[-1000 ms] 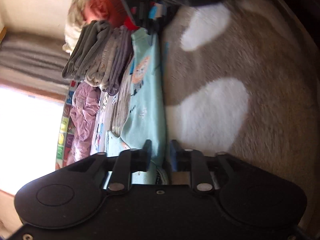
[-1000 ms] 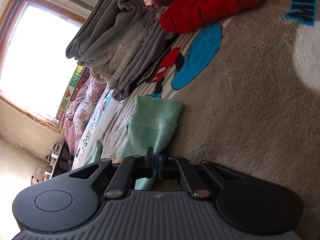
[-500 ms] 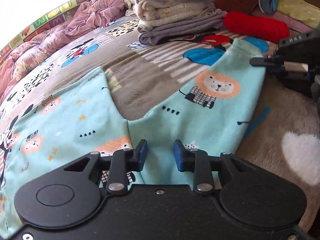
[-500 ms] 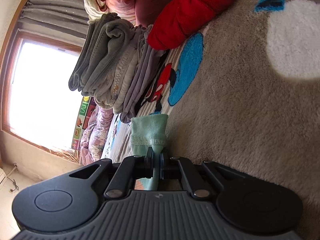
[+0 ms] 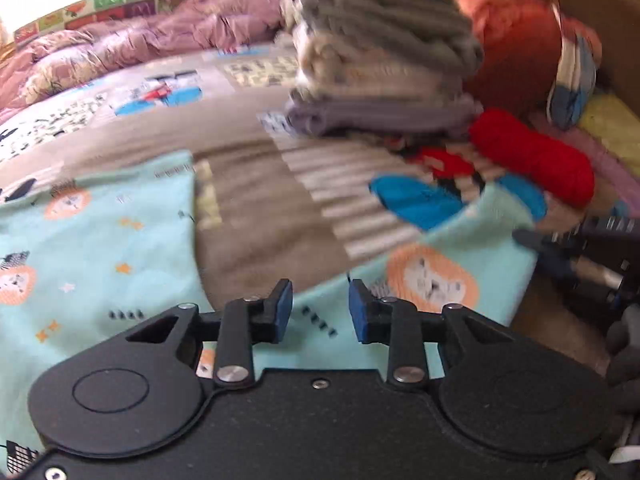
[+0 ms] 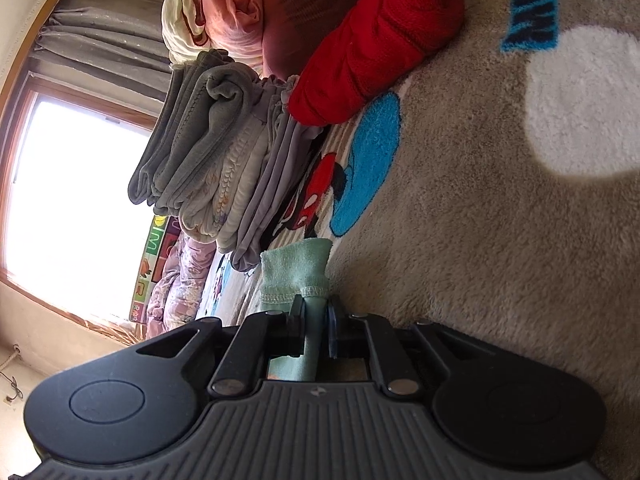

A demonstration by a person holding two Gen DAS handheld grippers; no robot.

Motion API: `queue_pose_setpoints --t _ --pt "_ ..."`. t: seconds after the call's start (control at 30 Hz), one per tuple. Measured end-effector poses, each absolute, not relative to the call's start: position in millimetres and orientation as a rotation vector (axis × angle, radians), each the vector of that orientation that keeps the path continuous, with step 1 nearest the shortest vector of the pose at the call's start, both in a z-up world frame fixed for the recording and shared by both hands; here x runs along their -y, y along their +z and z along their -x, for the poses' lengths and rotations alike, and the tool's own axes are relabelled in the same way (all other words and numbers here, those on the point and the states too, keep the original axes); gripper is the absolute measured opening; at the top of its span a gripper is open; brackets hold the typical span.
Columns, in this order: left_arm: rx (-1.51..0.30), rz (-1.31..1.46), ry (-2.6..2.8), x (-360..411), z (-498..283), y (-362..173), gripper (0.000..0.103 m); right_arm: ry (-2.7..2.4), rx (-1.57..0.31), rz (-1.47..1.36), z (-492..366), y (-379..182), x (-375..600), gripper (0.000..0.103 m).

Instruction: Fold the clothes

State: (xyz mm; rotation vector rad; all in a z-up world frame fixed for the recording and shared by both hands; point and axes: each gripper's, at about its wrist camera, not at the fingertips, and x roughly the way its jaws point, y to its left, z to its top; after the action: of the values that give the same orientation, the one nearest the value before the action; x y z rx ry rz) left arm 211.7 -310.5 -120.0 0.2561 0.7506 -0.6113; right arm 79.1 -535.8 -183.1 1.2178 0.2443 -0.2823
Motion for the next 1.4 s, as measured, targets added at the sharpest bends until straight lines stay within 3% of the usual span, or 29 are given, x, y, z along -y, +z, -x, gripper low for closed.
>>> queue_pose_setpoints --t 0.13,0.27,0.37,0.47,0.5,0.57,0.63,0.7,0.73,0.77,0.8,0.83,0.87,0.9,0.93,1.03,1.4 --pt "-0.63 -0.228 -0.606 302 -194 -116 0.029 -0.364 -0.224 -1.038 -69 -162 525 0.036" --pt "-0.595 -0.172 -0.604 260 -161 -111 0.03 -0.309 -0.15 -0.785 -70 -132 507 0.036" --pt "-0.592 -0.158 -0.595 227 -134 -110 0.03 -0.106 -0.218 -0.795 -102 -134 504 0.037" --pt "-0.591 -0.15 -0.585 192 -108 -109 0.03 -0.151 -0.337 -0.809 -138 -148 507 0.051" --pt "-0.592 -0.15 -0.58 181 -101 -107 0.031 -0.19 -0.348 -0.879 -141 -158 517 0.048" --pt "-0.594 -0.134 -0.565 161 -94 -101 0.031 -0.219 -0.34 -0.956 -141 -166 527 0.01" --pt "-0.588 -0.099 -0.554 142 -91 -94 0.031 -0.22 -0.313 -1.0 -137 -168 532 0.005" --pt "-0.581 -0.049 -0.543 128 -91 -89 0.039 -0.222 -0.287 -1.044 -132 -170 536 0.025" --pt "-0.579 -0.024 -0.536 122 -92 -88 0.039 -0.222 -0.273 -1.066 -130 -171 539 0.05" --pt "-0.577 0.0 -0.53 117 -93 -87 0.039 -0.223 -0.26 -1.088 -128 -172 541 0.065" --pt "-0.582 0.006 -0.528 116 -94 -88 0.039 -0.224 -0.246 -1.11 -126 -173 543 0.066" --pt "-0.586 0.011 -0.525 114 -95 -89 0.039 -0.224 -0.232 -1.132 -124 -174 546 0.059" --pt "-0.58 0.01 -0.525 114 -93 -87 0.039 -0.225 -0.219 -1.154 -122 -175 548 0.042" --pt "-0.574 0.009 -0.525 113 -92 -86 0.039 -0.225 -0.205 -1.175 -119 -176 550 0.039" --pt "-0.57 0.01 -0.522 110 -92 -85 0.039 -0.226 -0.191 -1.197 -117 -177 553 0.042" --pt "-0.559 0.014 -0.512 101 -92 -82 0.039 -0.156 -0.134 -1.201 -117 -170 553 0.078" --pt "-0.596 0.059 -0.451 80 -104 -90 0.039 -0.009 -0.163 -1.204 -135 -166 545 0.075"
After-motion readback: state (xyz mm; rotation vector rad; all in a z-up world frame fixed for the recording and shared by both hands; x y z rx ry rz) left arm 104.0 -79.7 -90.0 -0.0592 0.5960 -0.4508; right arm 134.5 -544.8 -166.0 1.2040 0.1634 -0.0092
